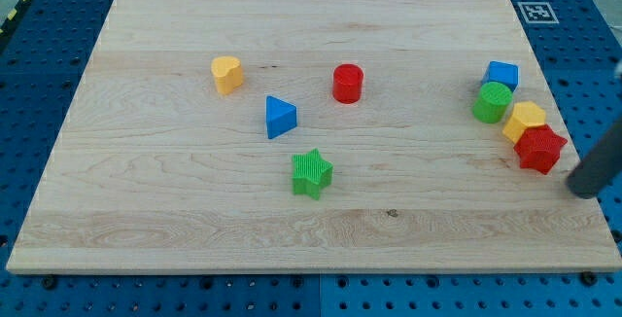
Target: Slide the red star a bit up
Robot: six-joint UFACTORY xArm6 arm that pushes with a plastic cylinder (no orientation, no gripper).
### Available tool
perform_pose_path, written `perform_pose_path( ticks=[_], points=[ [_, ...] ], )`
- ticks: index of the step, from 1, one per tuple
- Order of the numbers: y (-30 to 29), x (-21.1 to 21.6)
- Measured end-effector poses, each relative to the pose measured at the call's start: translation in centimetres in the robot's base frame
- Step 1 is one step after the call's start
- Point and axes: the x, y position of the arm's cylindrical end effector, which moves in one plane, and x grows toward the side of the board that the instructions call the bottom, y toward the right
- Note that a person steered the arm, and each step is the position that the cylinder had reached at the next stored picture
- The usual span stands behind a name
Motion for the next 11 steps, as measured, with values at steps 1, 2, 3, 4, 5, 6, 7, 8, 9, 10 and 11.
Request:
perform_pose_path(
  ticks=[1,2,3,4,5,6,7,8,9,10,11],
  points=[
    [4.4,-0.1],
    [3.5,-0.2],
    [1.8,-0.2],
    [1.7,-0.3],
    [0.1,-1.5],
    [-1.2,-1.9],
    [-2.4,-1.9],
    [-5.0,-2.0],
    [-6.3,-2.1],
    [-7.0,-2.3],
    [-7.1,-2.4]
  ],
)
